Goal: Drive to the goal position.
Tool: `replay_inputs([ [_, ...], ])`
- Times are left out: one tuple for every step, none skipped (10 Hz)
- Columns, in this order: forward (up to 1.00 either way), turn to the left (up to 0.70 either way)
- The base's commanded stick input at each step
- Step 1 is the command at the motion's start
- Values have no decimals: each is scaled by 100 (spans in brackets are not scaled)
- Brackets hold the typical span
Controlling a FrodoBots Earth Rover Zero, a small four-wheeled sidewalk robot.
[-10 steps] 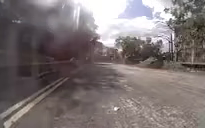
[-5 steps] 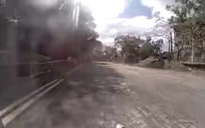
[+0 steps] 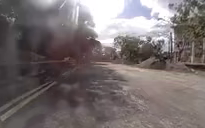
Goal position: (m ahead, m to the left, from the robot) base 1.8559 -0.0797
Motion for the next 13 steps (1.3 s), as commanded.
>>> replay_inputs([
  [70, 0],
  [70, 1],
  [70, 1],
  [70, 2],
  [70, 2],
  [70, 2],
  [70, 2],
  [70, 2],
  [70, 2],
  [70, 2],
  [70, 2],
  [70, 2],
  [70, 2],
])
